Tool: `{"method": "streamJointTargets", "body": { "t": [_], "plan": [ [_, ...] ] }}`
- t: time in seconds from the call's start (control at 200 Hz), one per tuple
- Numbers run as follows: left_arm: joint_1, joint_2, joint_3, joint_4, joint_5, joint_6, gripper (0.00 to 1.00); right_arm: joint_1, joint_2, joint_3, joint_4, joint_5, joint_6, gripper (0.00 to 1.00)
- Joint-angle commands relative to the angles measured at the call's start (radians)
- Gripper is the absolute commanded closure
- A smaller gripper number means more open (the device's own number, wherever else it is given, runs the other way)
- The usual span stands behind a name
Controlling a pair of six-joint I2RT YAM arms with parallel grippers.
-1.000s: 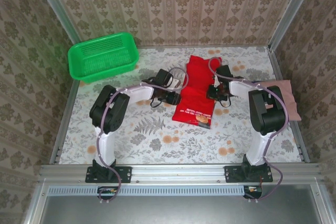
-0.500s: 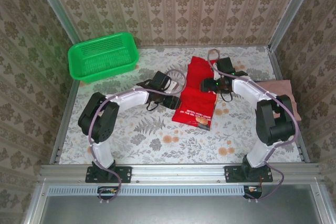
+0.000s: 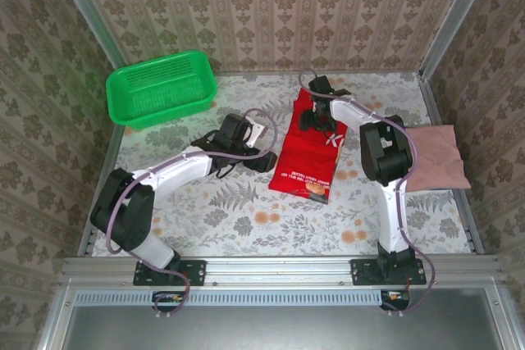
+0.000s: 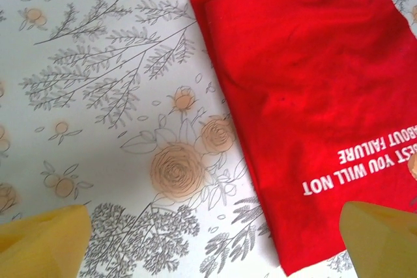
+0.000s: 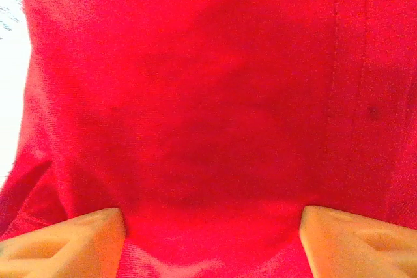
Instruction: Fold and stack the t-shirts
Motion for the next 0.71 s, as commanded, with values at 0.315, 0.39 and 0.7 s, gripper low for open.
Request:
{"method": "streamJointTargets", "body": {
  "t": [0.315,0.39,0.7],
  "plan": [
    [0.07,-0.07,-0.055,0.012,-0.018,0.018,0.0,0.134,-0.028,-0.119,-0.023,-0.134,-0.032,0.31],
    [0.078,-0.068,-0.053,0.014,-0.009,0.026,0.0,0.143,-0.046,-0.132,-0.019,-0.144,-0.036,0.31],
    [0.122,-0.118,-0.096,0.074,0.136,0.134,0.0,0.144,-0.241,-0.2,0.103,-0.165,-0.199,0.17]
  ]
}}
